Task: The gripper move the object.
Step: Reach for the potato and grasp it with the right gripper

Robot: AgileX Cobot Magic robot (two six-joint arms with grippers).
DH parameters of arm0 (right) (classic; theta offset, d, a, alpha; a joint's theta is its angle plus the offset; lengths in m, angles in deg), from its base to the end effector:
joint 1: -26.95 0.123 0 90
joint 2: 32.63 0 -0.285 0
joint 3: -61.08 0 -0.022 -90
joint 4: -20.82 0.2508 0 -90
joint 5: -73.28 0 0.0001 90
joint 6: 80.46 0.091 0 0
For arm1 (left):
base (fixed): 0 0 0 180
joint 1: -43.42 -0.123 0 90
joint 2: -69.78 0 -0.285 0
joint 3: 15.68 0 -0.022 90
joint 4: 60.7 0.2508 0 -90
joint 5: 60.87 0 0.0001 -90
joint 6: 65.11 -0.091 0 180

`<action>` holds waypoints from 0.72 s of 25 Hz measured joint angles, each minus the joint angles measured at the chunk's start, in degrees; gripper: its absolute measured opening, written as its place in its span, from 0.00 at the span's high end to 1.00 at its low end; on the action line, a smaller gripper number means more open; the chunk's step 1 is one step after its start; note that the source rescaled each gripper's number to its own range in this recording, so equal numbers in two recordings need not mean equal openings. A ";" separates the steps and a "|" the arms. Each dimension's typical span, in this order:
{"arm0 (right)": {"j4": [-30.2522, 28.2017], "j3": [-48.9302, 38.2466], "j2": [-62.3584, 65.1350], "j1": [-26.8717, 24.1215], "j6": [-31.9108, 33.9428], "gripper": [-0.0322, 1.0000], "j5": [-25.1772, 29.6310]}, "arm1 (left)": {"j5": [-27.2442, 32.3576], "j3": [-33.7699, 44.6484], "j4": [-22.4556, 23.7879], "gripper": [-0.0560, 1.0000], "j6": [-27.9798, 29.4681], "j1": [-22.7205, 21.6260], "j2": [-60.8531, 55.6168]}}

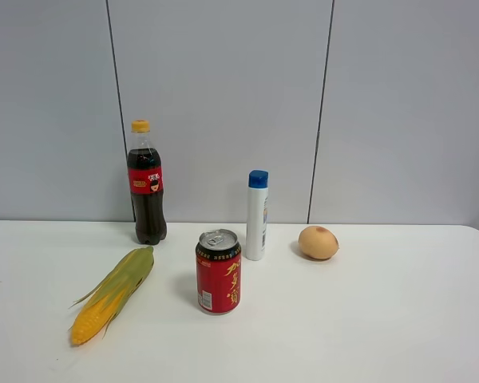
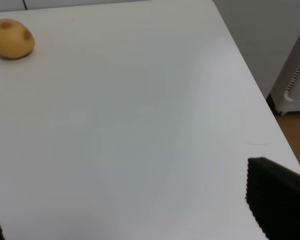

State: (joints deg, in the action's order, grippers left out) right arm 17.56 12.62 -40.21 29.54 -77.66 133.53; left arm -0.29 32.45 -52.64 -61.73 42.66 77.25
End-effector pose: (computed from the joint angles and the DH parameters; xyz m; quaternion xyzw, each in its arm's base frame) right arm -0.0051 -0.0047 0.2787 0.0026 0.8490 -0.0036 0.5283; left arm -0.0070 0.0110 0.2803 -0.0336 0.8461 0.0581 0.5287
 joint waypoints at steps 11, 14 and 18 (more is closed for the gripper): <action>0.00 0.00 0.00 0.00 0.00 0.01 0.00 | 0.00 0.00 0.00 0.00 0.05 0.00 0.00; 0.00 0.00 0.00 0.00 0.00 0.01 0.00 | 0.00 0.00 0.00 0.00 0.05 0.00 0.00; 0.00 0.00 0.00 0.00 0.00 0.01 0.00 | 0.00 0.00 0.00 0.00 0.00 0.00 0.00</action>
State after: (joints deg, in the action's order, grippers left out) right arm 17.56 12.62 -40.21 29.54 -77.66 133.53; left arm -0.29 32.45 -52.64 -61.73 42.66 77.25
